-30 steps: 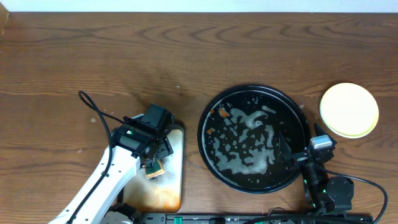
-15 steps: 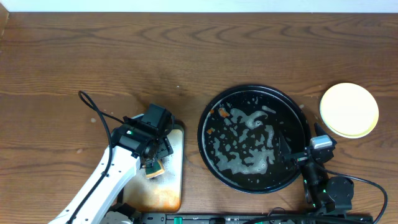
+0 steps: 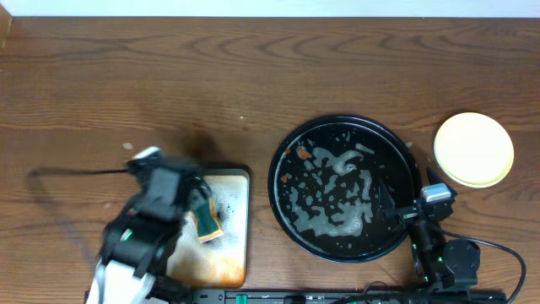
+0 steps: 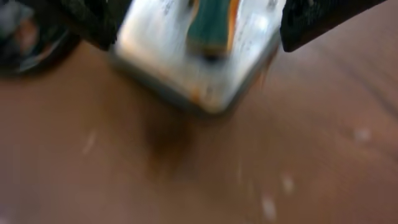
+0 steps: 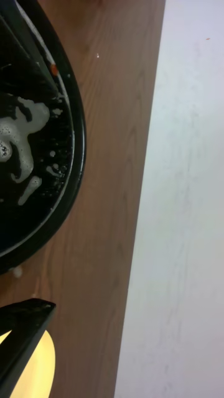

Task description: Clean dirty plates on tray and stack at the side

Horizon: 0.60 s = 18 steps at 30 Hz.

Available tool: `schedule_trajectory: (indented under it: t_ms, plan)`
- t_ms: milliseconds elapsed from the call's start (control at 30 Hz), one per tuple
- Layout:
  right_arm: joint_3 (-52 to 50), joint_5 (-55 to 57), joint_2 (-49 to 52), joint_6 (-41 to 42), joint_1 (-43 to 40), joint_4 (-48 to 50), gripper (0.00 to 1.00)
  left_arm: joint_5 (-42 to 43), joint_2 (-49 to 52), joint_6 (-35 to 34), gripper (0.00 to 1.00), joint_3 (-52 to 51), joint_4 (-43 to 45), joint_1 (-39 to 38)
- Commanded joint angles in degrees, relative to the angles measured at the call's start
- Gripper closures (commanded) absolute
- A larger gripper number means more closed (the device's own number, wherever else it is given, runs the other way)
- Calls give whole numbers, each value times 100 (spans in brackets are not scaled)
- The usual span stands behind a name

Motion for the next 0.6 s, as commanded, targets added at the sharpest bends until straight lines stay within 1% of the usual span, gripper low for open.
schedule_trajectory:
  t_ms: [0, 67, 133, 200, 300, 467, 567]
  plan:
    - [-7, 13, -15, -37, -63, -24, 1, 267, -680, 1019, 14, -337, 704, 691]
    - [-7, 13, -15, -37, -63, -24, 1, 734, -1128, 1648, 15, -584, 1325, 1073]
    - [-7, 13, -15, -37, -63, -24, 1, 918, -1537, 1971, 14, -813, 1733, 1279]
    - [-7, 13, -15, -37, -63, -24, 1, 905, -2048, 2177, 14, -1093, 2081, 1394]
    - [-7, 13, -15, -37, -63, -24, 1, 901, -2717, 2315, 14, -1460, 2365, 1484]
    - [-7, 13, -15, -37, -63, -24, 1, 866, -3657, 2345, 14, -2122, 2459, 1611]
    - [-7, 13, -15, -37, -63, -24, 1, 866, -4098, 2321, 14, -2588, 2796, 1670]
